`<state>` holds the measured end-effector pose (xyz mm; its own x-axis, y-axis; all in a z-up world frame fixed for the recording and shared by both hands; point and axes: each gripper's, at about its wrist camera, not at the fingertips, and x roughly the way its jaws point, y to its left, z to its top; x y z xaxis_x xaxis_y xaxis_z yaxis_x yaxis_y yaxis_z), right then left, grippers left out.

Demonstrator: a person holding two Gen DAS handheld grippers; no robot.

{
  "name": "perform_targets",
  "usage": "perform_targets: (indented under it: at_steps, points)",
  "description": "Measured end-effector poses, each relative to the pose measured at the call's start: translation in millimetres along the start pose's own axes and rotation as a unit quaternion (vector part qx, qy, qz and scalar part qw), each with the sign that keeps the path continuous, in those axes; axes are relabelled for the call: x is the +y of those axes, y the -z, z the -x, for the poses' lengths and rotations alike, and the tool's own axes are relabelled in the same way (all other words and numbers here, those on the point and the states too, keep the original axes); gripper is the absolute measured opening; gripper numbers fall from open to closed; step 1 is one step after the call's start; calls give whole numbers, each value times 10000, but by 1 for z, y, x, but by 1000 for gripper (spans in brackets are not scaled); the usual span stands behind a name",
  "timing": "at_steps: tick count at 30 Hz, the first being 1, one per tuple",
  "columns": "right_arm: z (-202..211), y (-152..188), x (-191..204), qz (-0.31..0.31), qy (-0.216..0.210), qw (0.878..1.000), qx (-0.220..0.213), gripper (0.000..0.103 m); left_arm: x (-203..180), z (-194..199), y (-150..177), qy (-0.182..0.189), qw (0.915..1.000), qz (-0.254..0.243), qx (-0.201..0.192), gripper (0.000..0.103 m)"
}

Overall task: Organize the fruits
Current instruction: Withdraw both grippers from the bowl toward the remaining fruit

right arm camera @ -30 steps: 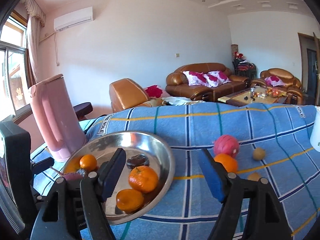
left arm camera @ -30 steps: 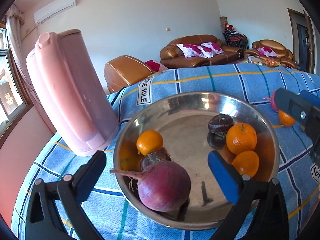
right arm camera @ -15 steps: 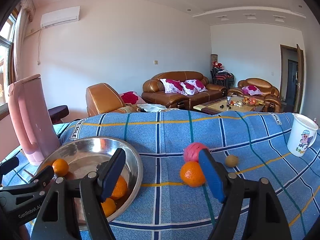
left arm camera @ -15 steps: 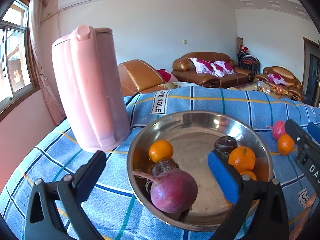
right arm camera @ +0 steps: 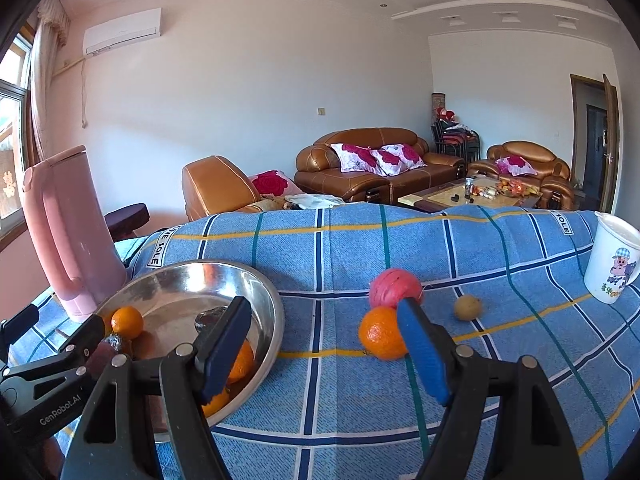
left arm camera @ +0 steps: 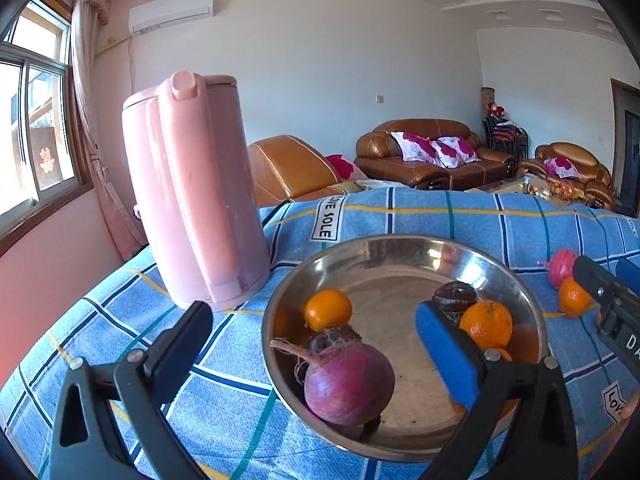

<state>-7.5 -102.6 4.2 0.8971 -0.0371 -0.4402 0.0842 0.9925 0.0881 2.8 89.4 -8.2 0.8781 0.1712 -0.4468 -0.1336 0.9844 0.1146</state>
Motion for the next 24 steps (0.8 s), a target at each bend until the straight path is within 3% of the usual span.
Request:
perform_targets:
  at_steps: [12,24]
  points:
    - [4,6,-22,-127,-194,9994,242,77,-17,20,5,175,9997,39,-140,103]
    - [16,7,-53,-112,9,9996,246,77,-48,32,7,418,9991,23,-36,103]
